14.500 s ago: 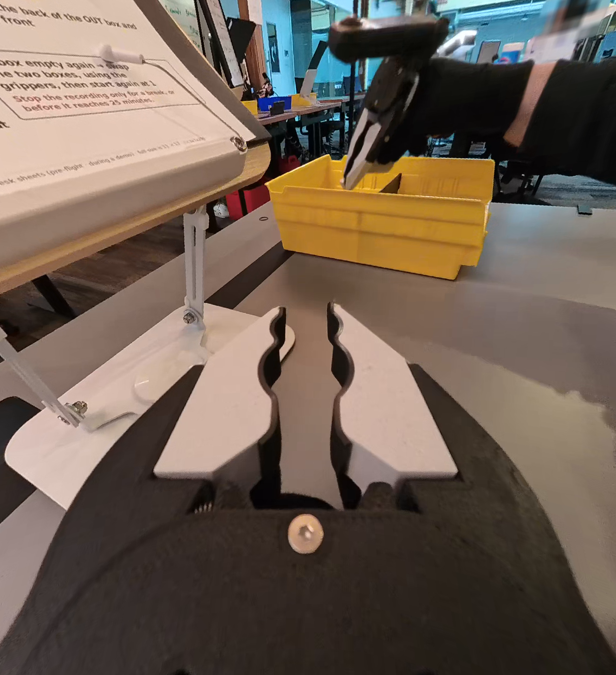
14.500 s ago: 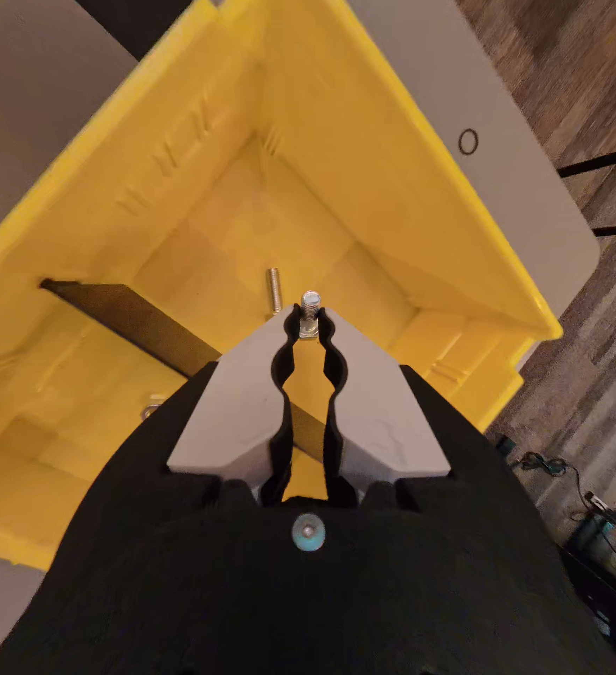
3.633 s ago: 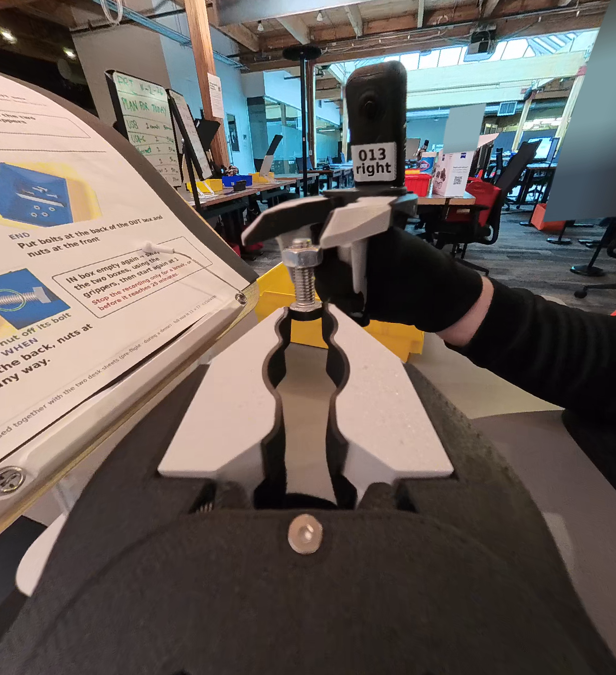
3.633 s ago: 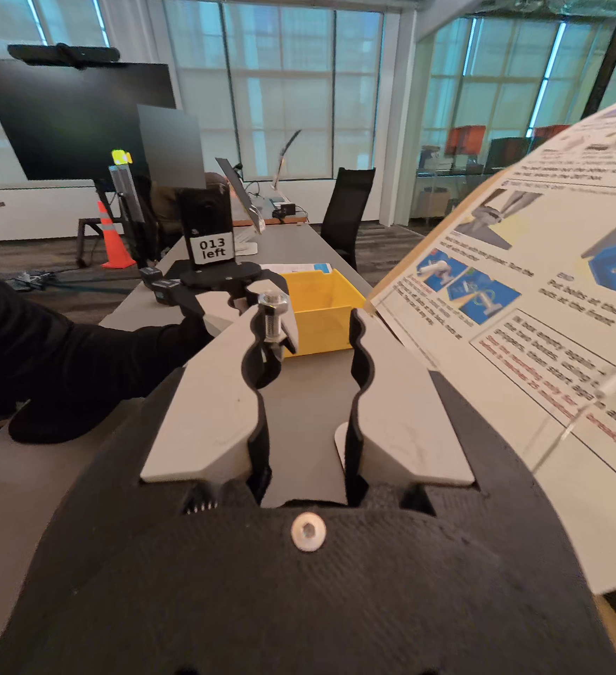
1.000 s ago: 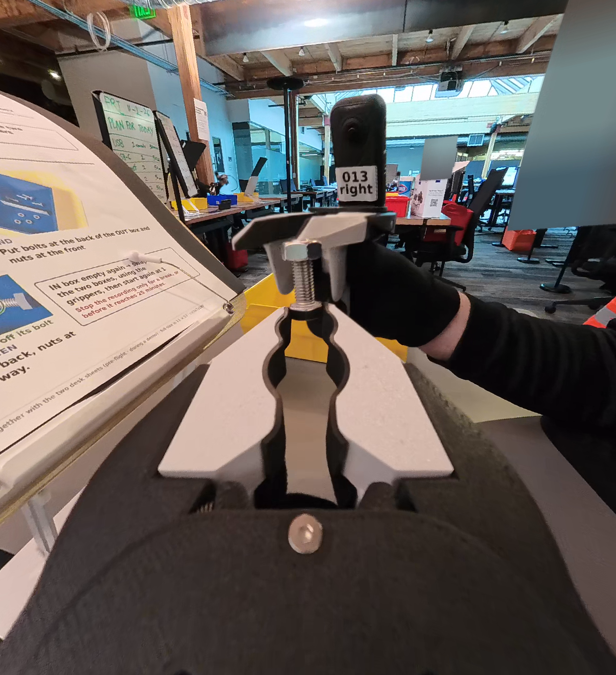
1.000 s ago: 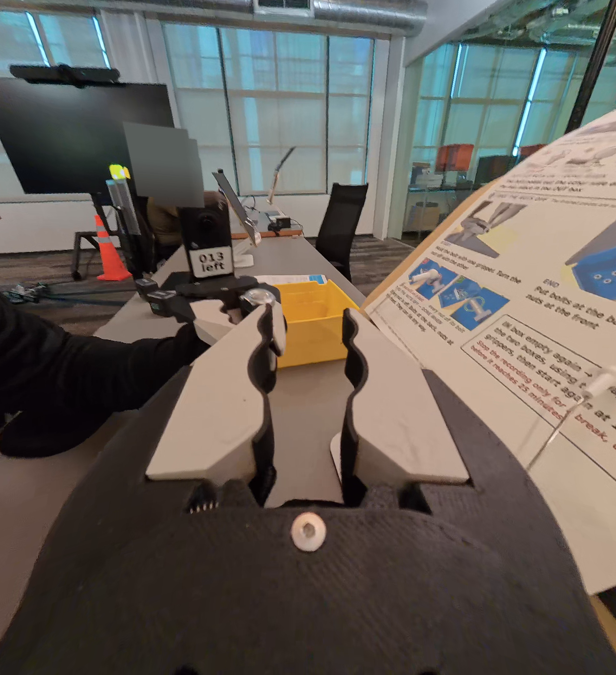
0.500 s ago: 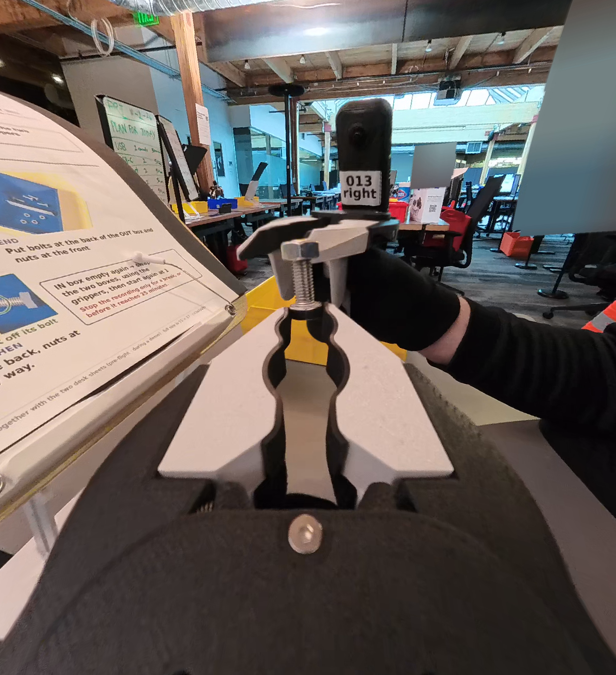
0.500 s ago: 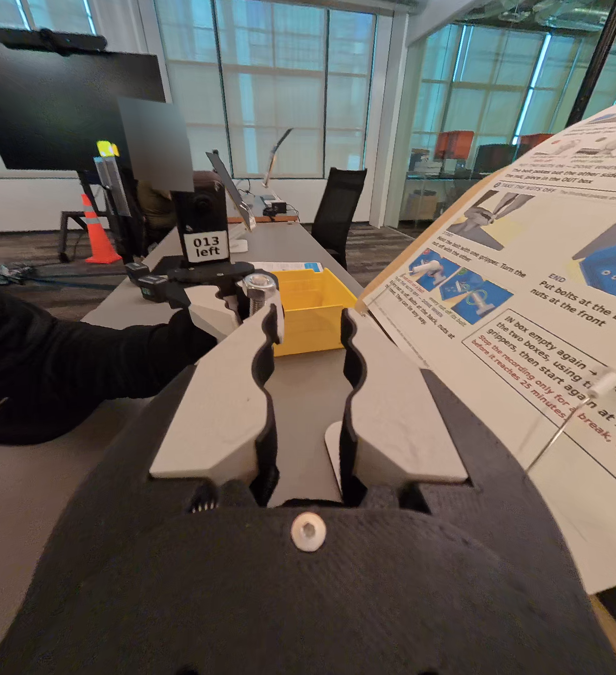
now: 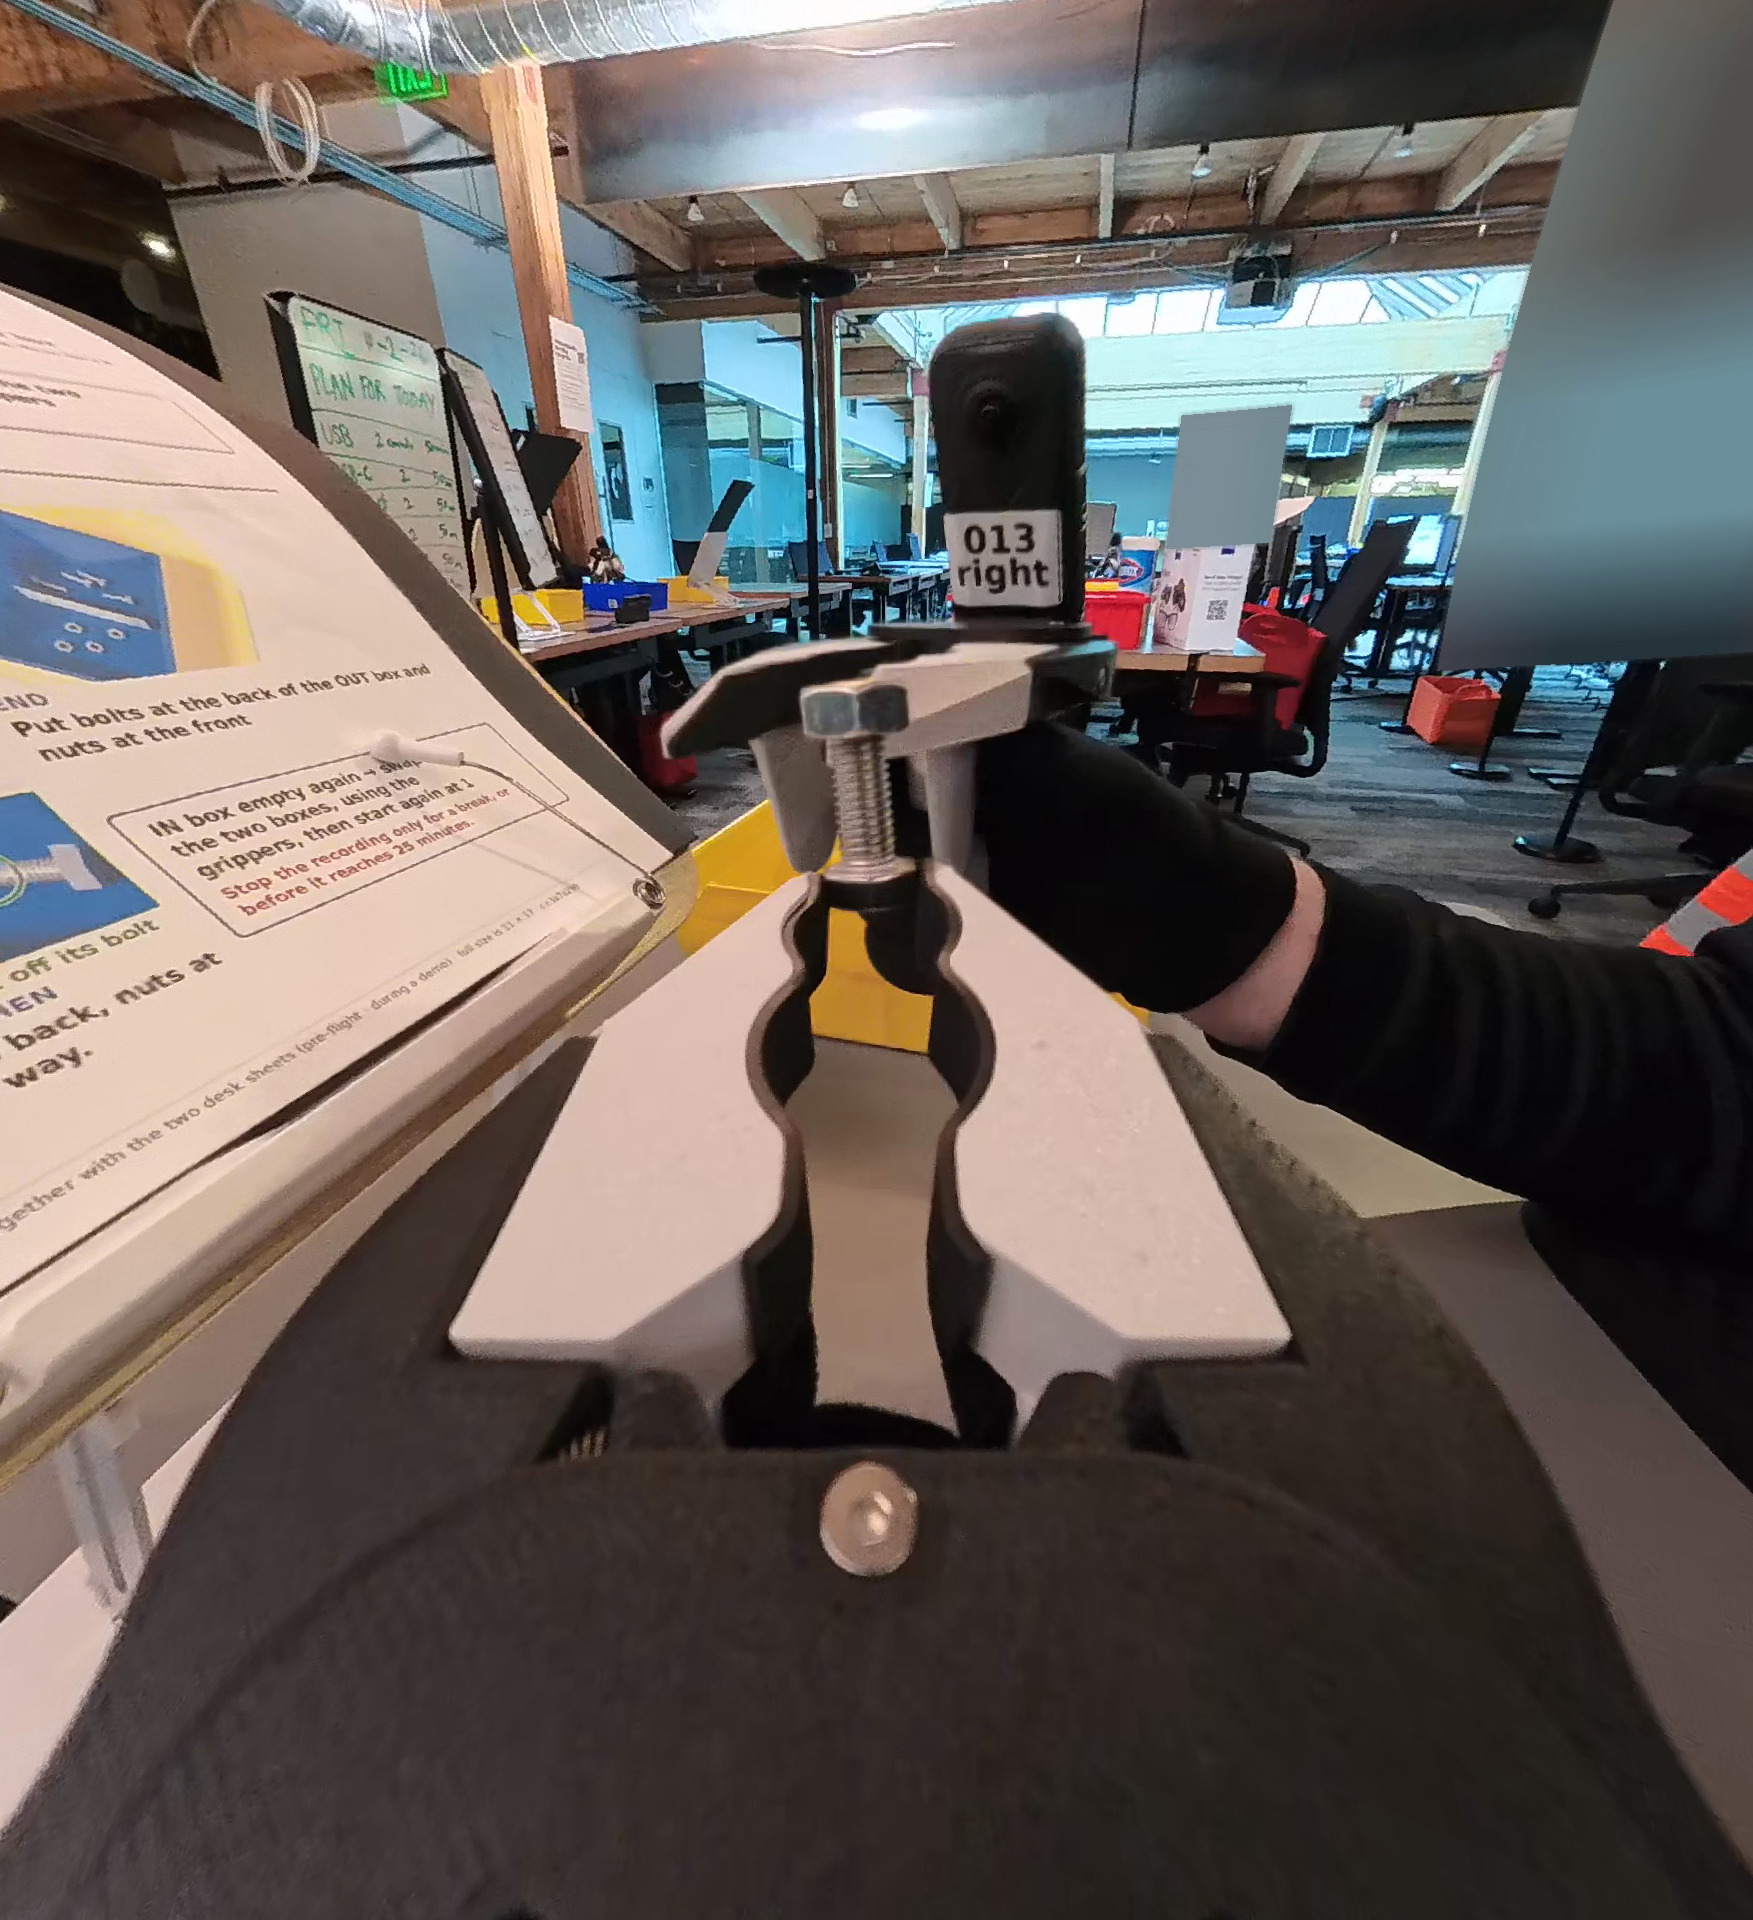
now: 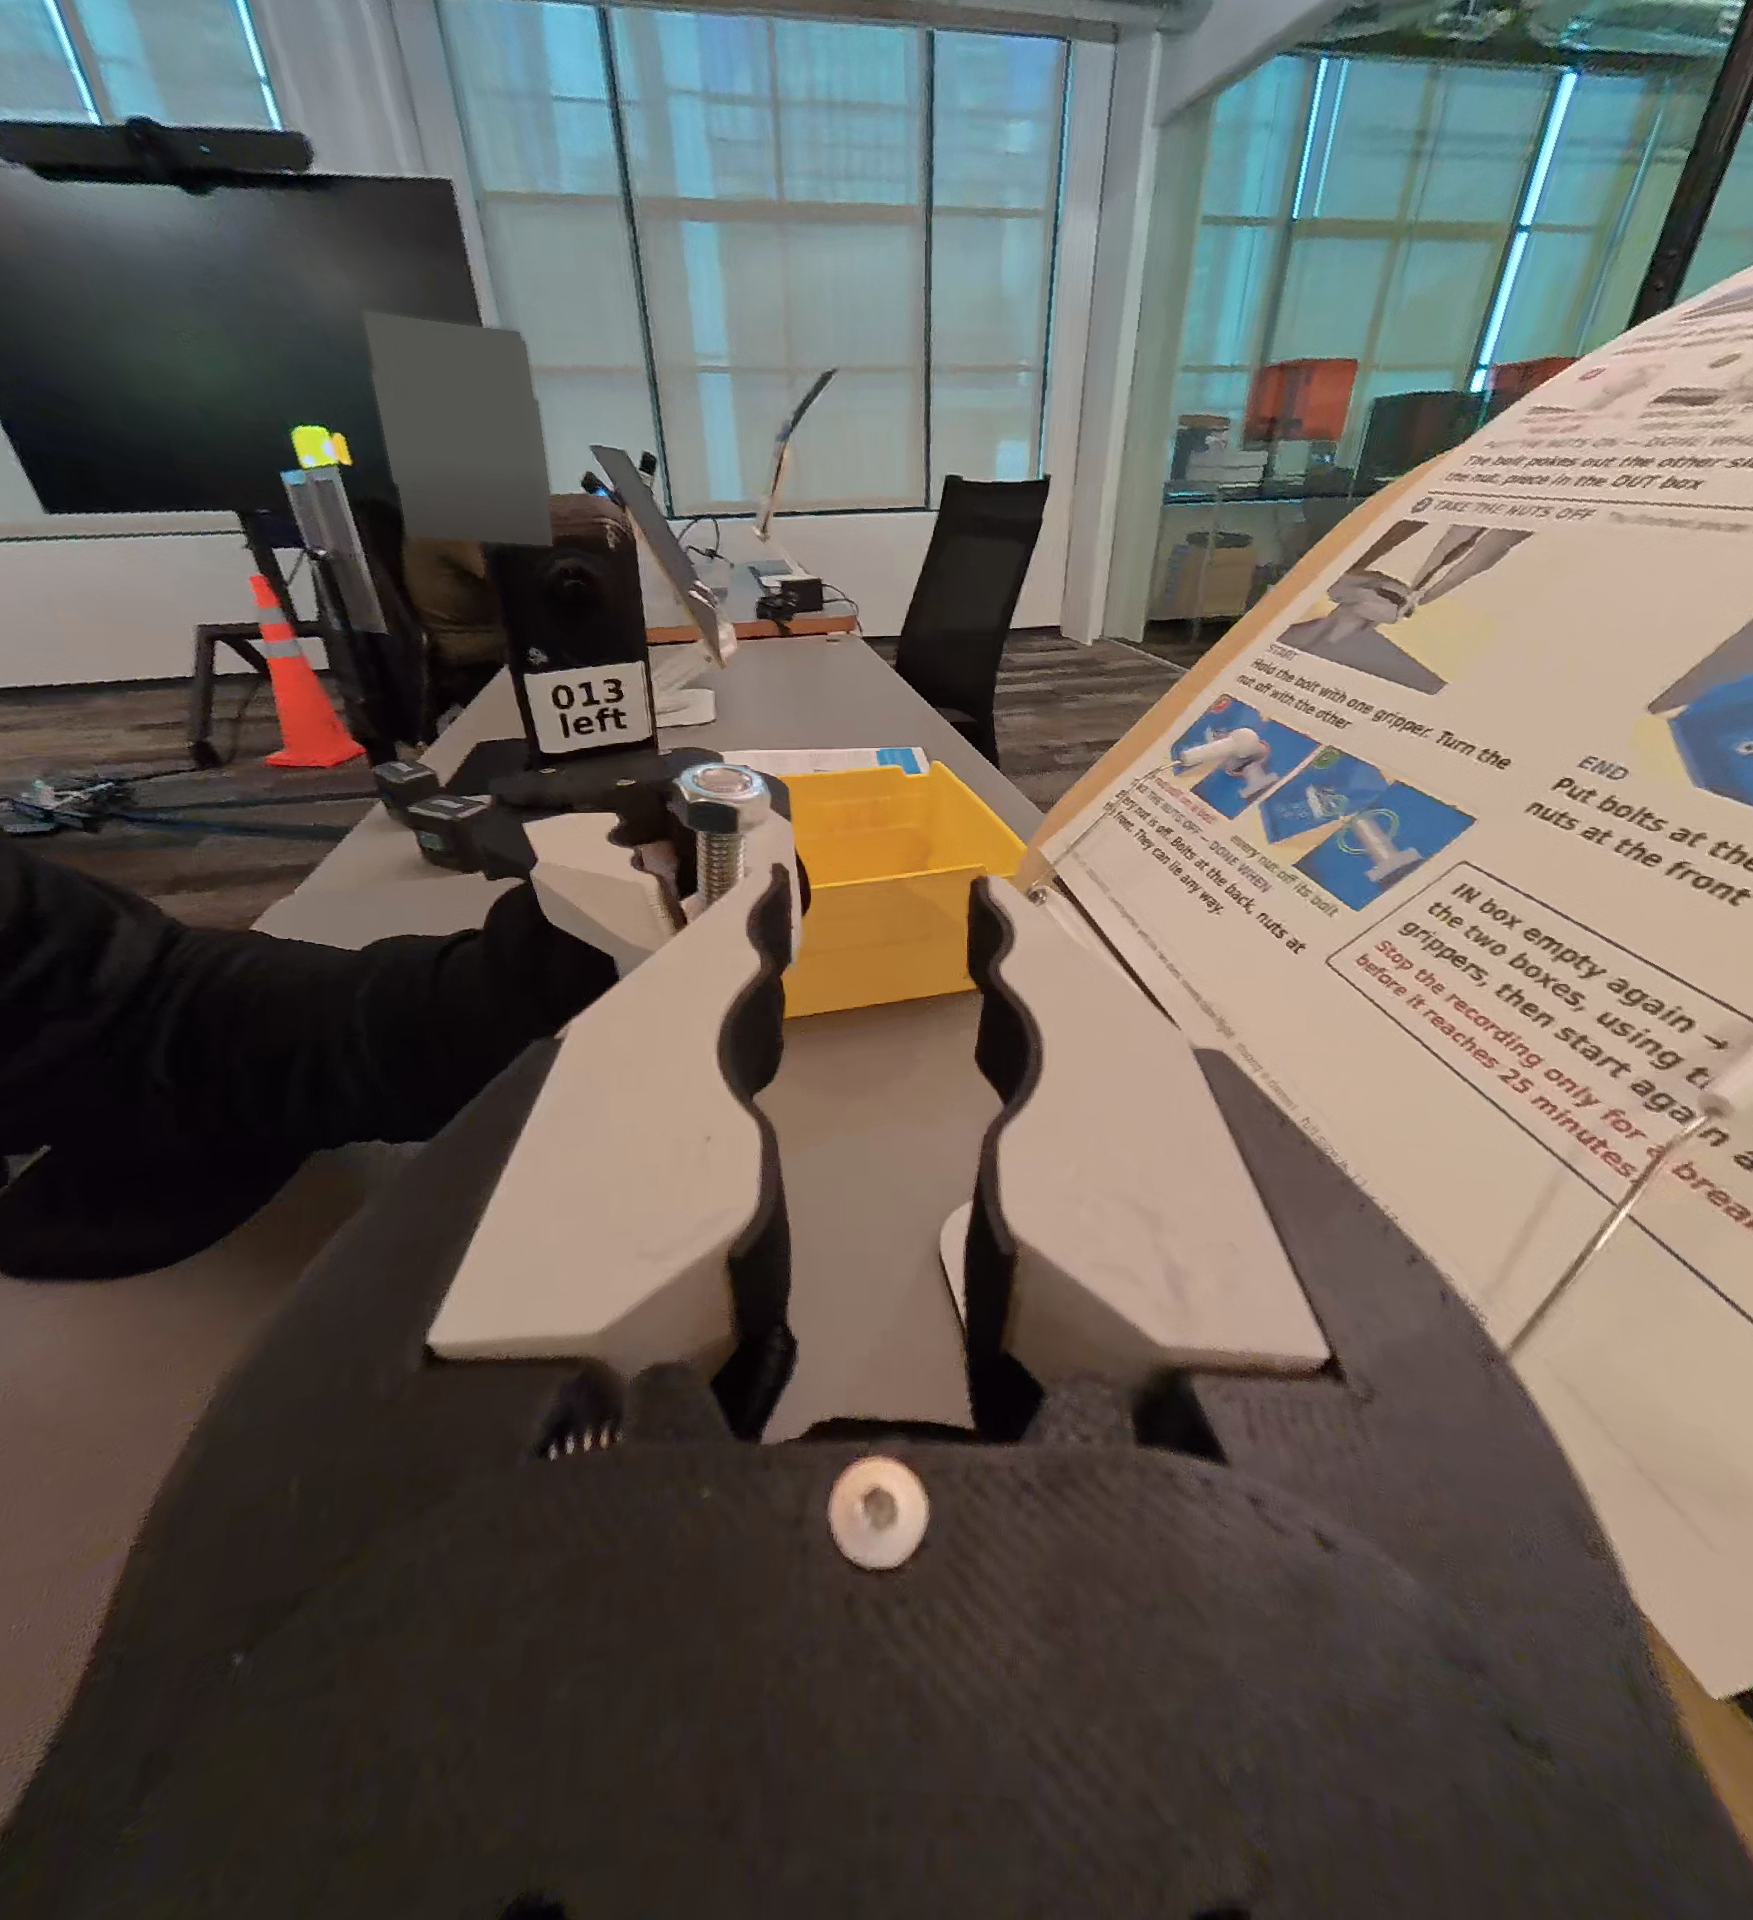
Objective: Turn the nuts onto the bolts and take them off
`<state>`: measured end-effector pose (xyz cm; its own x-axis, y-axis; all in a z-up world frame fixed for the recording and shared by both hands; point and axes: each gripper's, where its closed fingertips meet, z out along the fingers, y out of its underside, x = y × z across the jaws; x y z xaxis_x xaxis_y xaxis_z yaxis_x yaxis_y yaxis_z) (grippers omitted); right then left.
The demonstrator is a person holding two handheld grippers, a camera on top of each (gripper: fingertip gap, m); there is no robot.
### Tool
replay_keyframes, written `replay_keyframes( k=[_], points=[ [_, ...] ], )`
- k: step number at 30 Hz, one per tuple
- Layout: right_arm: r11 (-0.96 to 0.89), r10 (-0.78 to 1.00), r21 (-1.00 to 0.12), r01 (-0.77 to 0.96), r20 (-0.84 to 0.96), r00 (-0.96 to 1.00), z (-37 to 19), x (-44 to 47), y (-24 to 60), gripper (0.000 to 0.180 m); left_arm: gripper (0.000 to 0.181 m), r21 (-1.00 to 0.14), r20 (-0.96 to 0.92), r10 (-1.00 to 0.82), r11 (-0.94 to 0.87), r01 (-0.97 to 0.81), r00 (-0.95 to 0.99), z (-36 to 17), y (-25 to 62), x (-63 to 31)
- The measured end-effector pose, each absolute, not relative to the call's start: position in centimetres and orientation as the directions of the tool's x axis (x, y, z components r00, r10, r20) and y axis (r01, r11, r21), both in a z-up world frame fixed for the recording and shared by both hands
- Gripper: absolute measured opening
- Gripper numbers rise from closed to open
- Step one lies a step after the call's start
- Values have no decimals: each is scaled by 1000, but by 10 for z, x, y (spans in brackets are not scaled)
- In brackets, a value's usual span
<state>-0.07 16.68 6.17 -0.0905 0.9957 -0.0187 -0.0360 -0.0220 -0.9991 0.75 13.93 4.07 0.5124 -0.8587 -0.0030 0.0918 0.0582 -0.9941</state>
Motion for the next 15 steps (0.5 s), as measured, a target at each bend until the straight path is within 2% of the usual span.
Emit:
replay_keyframes(
  k=[11,13,15],
  points=[
    [-8,990,-998,-62,1,-141,69,-4,154,43,14,-996,-13,-858,56,68,514,36,140,12],
    [-4,993,-998,-66,4,-114,69,-1,159,30,14,-995,-15,-856,63,76,516,38,140,10],
    [-10,996,-999,-54,-5,-92,66,1,165,31,14,-994,-15,-862,70,88,507,41,138,9]
  ],
)
